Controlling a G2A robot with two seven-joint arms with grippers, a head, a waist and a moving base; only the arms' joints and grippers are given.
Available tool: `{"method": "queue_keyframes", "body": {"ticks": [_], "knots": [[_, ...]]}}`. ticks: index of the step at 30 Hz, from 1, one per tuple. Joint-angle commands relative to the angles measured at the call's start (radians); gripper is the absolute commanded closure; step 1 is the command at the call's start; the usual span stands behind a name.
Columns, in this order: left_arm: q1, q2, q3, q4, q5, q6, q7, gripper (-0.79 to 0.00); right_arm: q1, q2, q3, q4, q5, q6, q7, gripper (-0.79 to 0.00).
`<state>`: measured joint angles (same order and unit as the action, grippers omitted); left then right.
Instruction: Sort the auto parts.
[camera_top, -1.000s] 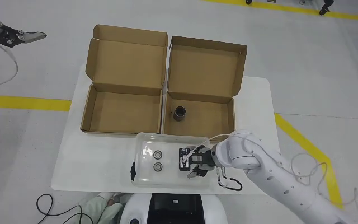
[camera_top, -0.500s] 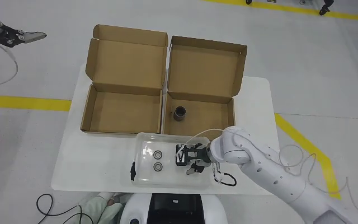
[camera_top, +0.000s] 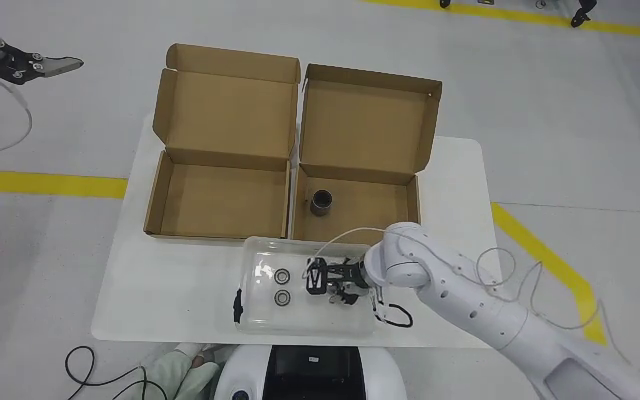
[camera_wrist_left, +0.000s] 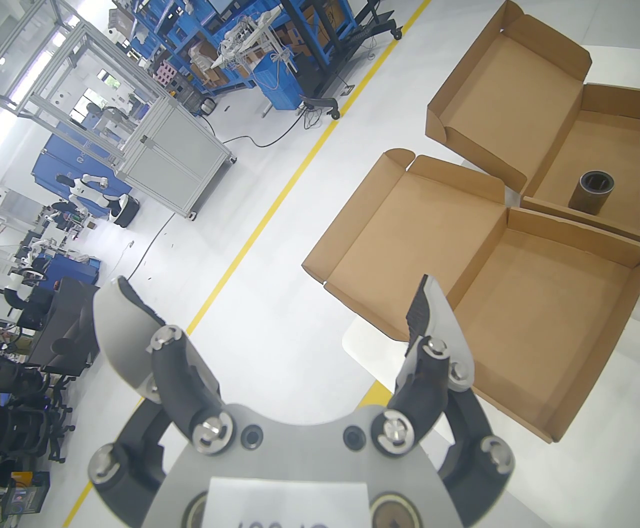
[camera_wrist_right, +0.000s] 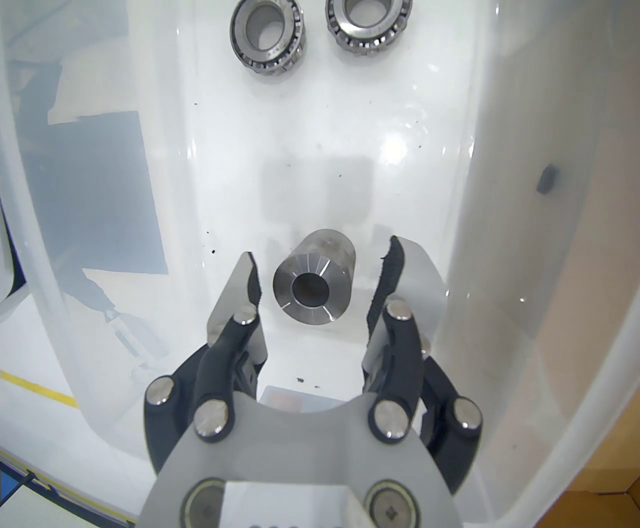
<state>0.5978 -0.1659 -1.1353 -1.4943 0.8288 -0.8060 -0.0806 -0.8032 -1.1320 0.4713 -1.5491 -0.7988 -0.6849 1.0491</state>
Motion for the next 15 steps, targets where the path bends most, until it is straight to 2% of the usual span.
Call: {"method": "queue_keyframes", "body": {"ticks": [1,3,4,5,15], "knots": [[0.0,0.0,0.0,0.0,0.0,0.0,0.0,-0.785,0.005,-0.004,-0.006,0.009,0.003,0.013,0.02,-0.206],[0.0,0.0,0.0,0.0,0.0,0.0,0.0,-0.785,0.01,-0.007,-0.008,0.011,0.004,0.024,0.026,-0.142],[0.0,0.0,0.0,0.0,0.0,0.0,0.0,-0.785,0.011,-0.008,-0.009,0.011,0.001,0.027,0.028,-0.046],[0.0,0.0,0.0,0.0,0.0,0.0,0.0,-0.785,0.012,-0.009,-0.009,0.01,0.0,0.03,0.031,-0.009],[0.0,0.0,0.0,0.0,0.0,0.0,0.0,-0.785,-0.006,0.014,0.046,-0.098,-0.008,0.026,0.012,0.0]]}}
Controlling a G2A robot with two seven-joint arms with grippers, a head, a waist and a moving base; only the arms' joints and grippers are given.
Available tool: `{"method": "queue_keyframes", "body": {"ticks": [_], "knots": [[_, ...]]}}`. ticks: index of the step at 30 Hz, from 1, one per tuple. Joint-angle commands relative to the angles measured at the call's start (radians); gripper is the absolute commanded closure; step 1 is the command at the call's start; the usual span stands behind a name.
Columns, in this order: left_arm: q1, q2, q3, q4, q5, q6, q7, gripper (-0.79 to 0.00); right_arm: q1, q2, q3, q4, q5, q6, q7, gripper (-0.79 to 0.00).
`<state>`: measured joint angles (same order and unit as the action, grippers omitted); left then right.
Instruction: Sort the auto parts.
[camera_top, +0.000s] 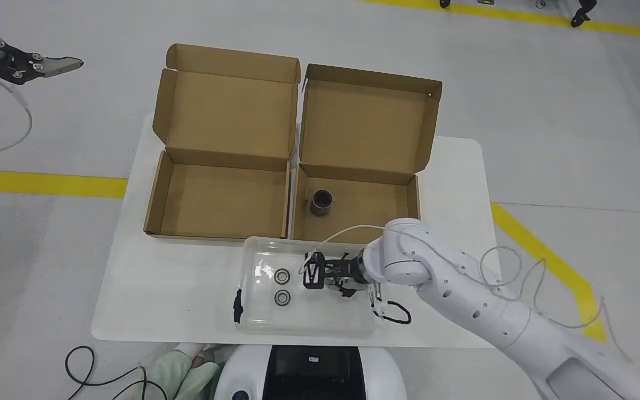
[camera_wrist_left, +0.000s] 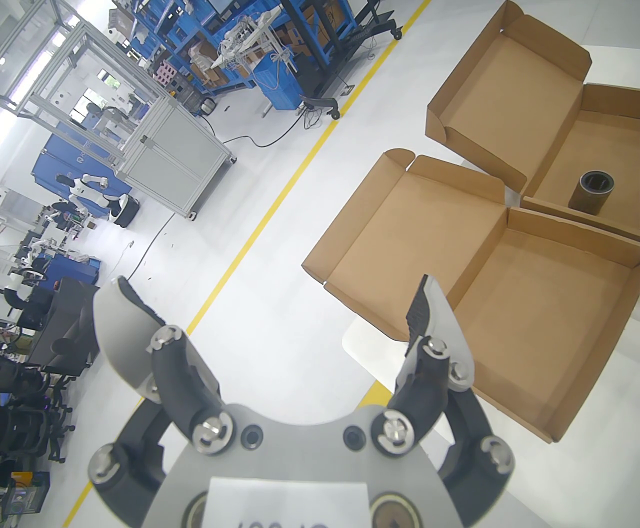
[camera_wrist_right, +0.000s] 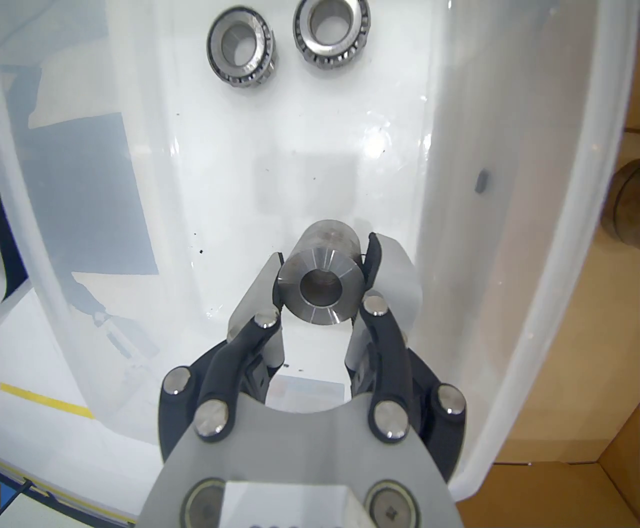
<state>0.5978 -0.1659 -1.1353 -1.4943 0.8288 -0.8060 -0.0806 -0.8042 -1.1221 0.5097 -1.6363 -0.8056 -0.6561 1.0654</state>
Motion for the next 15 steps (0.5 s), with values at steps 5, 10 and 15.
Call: {"method": "queue_keyframes", "body": {"ticks": [5,10,15], "knots": [[0.0,0.0,0.0,0.0,0.0,0.0,0.0,-0.785,-0.042,0.027,0.059,-0.072,0.013,-0.04,-0.063,0.0],[0.0,0.0,0.0,0.0,0.0,0.0,0.0,-0.785,-0.082,0.047,0.116,-0.098,0.027,-0.082,-0.164,0.0],[0.0,0.0,0.0,0.0,0.0,0.0,0.0,-0.785,-0.101,0.055,0.165,-0.165,0.037,-0.118,-0.284,0.0]]}}
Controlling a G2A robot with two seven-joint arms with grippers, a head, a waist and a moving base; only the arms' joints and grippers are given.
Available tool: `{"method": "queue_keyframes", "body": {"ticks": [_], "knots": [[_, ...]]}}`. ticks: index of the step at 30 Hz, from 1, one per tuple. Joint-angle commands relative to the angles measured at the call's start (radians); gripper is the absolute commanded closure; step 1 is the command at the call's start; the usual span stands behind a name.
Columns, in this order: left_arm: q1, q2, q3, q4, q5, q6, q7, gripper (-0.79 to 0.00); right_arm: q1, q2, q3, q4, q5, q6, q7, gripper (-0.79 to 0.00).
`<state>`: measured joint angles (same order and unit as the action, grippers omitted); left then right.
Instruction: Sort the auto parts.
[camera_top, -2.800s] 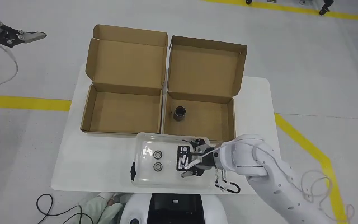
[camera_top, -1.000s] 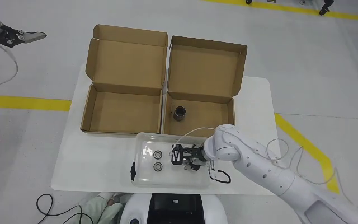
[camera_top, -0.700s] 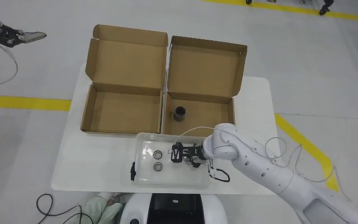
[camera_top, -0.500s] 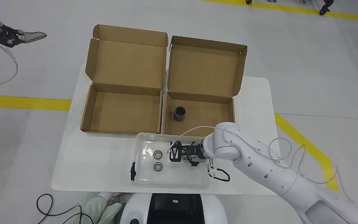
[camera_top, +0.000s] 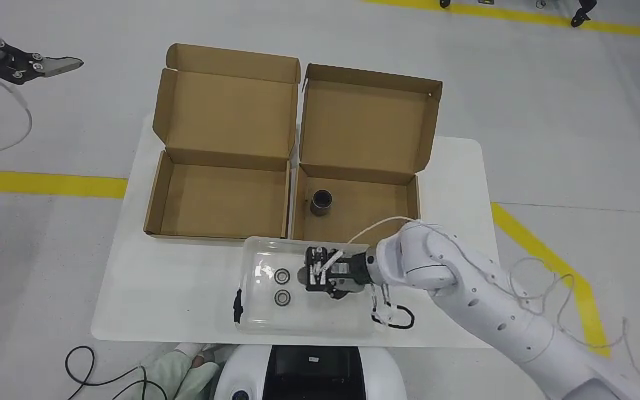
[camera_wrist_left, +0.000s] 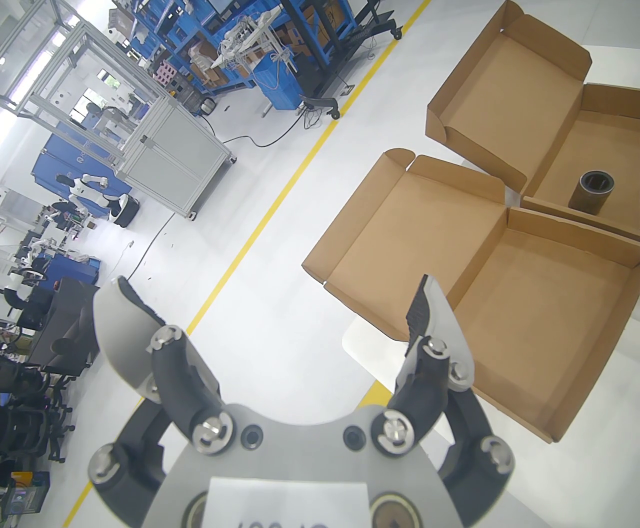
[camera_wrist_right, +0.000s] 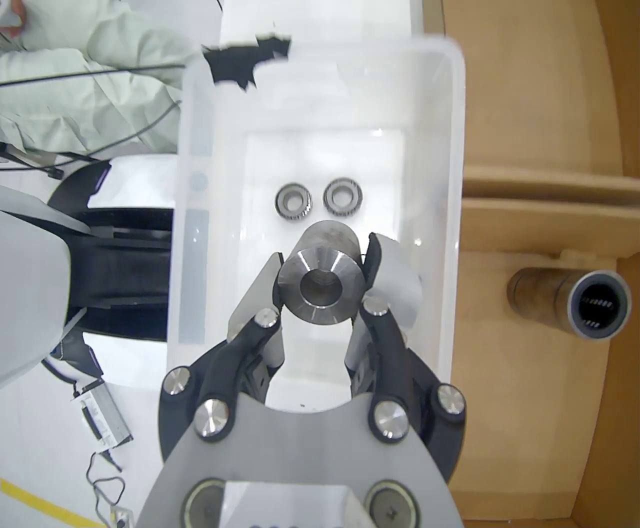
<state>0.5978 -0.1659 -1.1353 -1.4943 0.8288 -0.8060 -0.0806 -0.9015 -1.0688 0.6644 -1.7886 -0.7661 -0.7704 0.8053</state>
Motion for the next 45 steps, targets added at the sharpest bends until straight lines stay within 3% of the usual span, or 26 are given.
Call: {"method": "queue_keyframes", "body": {"ticks": [1,6,11,20,33,45], "knots": [[0.0,0.0,0.0,0.0,0.0,0.0,0.0,-0.785,-0.011,0.004,0.023,-0.029,-0.004,-0.009,-0.054,0.0],[0.0,0.0,0.0,0.0,0.0,0.0,0.0,-0.785,-0.073,0.021,0.116,-0.093,-0.027,0.002,-0.216,0.0],[0.0,0.0,0.0,0.0,0.0,0.0,0.0,-0.785,-0.183,0.041,0.231,-0.142,-0.037,-0.03,-0.461,0.0],[0.0,0.0,0.0,0.0,0.0,0.0,0.0,-0.785,-0.343,0.059,0.38,-0.249,-0.155,-0.029,-0.745,0.0],[0.0,0.0,0.0,0.0,0.0,0.0,0.0,-0.785,-0.505,0.056,0.479,-0.287,-0.264,-0.035,-1.171,0.0],[0.0,0.0,0.0,0.0,0.0,0.0,0.0,-0.785,-0.542,0.046,0.496,-0.3,-0.363,-0.038,-1.328,0.0]]}}
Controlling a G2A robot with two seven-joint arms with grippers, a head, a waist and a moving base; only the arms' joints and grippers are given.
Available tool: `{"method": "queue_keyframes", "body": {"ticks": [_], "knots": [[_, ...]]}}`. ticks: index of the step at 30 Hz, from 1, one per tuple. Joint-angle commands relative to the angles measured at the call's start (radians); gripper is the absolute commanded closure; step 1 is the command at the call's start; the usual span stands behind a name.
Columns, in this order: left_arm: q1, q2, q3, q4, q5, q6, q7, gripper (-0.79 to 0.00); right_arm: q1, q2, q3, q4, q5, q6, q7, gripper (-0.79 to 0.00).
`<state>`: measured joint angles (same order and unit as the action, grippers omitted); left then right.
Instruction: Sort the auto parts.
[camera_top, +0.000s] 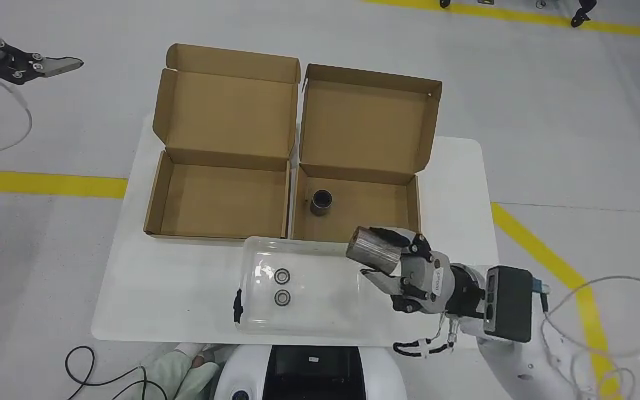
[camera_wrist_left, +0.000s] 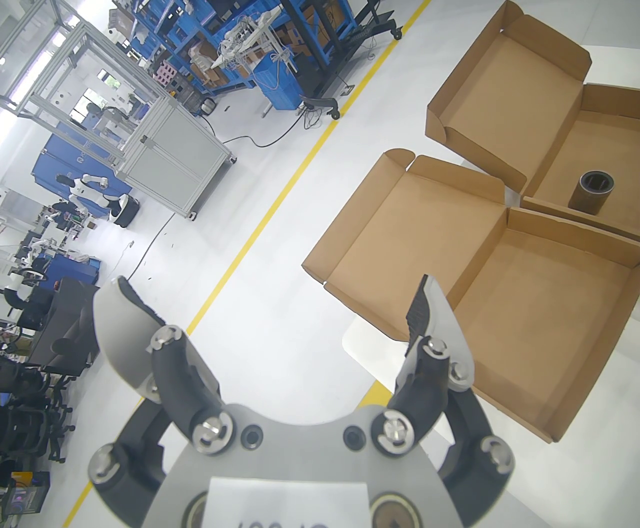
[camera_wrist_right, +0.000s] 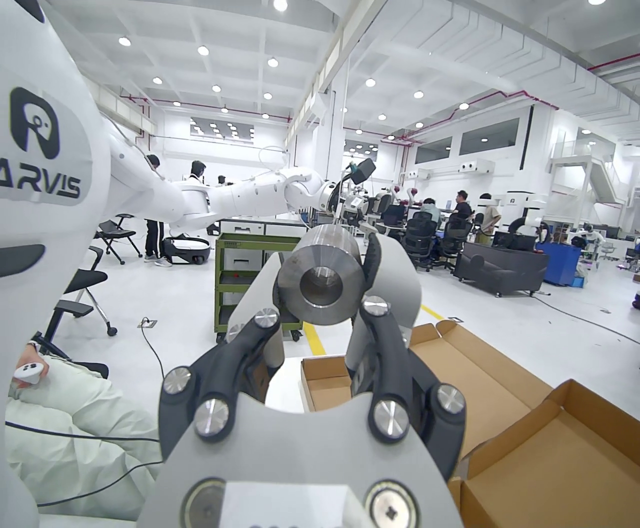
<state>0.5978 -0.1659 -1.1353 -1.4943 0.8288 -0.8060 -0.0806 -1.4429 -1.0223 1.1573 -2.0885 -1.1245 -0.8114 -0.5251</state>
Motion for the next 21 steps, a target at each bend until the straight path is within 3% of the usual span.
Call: {"method": "queue_keyframes", "body": {"ticks": [1,14,21], "knots": [[0.0,0.0,0.0,0.0,0.0,0.0,0.0,-0.785,-0.003,0.0,0.005,-0.002,-0.004,0.004,0.003,0.0],[0.0,0.0,0.0,0.0,0.0,0.0,0.0,-0.785,0.013,-0.013,-0.023,0.056,0.042,0.035,0.09,0.0],[0.0,0.0,0.0,0.0,0.0,0.0,0.0,-0.785,0.053,-0.025,-0.07,0.121,0.111,0.136,0.294,0.0]]}}
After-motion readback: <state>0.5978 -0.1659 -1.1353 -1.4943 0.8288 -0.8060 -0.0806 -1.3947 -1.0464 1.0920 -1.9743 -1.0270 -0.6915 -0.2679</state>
